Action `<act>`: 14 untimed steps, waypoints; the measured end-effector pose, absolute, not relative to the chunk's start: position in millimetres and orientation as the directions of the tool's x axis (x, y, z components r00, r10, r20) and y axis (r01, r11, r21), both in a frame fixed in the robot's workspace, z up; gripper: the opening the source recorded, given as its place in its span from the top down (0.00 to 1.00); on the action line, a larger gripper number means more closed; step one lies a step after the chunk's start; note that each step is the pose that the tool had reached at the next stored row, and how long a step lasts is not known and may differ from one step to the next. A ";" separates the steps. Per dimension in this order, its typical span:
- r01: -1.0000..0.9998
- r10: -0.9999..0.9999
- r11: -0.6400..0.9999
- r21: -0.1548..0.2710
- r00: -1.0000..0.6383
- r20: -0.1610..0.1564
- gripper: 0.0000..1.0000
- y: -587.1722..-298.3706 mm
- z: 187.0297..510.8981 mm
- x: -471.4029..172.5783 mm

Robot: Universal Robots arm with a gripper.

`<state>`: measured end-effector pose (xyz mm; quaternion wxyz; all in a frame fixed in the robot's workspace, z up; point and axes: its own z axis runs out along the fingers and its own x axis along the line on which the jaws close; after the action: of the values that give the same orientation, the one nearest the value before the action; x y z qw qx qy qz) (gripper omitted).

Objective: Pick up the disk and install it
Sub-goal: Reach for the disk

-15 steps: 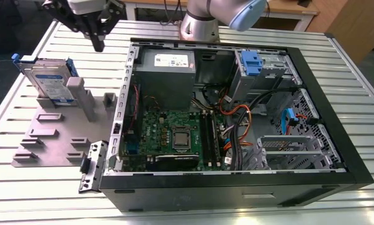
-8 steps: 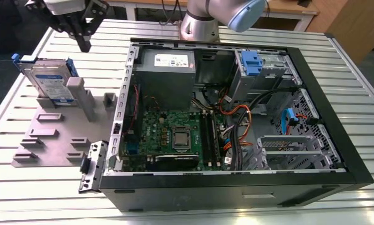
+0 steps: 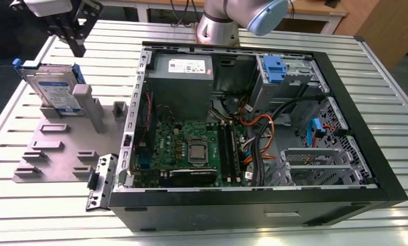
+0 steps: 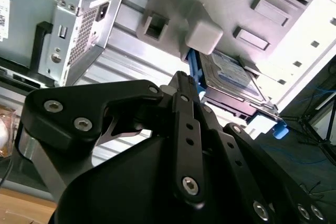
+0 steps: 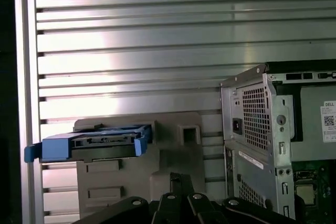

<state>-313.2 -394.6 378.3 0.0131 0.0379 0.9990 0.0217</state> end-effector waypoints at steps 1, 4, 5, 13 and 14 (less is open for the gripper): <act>0.075 0.076 0.996 0.044 -0.997 -0.024 0.89 -394.4 378.0 -315.6; 0.075 0.076 0.996 0.044 -0.997 -0.024 0.89 -393.1 377.0 -321.6; 0.075 0.076 0.996 0.044 -0.997 -0.024 0.89 -392.5 376.6 -323.6; 0.075 0.076 0.996 0.044 -0.997 -0.024 0.89 -388.0 372.1 -341.3; 0.075 0.076 0.996 0.044 -0.997 -0.025 0.89 -387.8 371.1 -343.7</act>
<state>-343.7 -387.8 371.1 0.0131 0.0378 0.9990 0.0213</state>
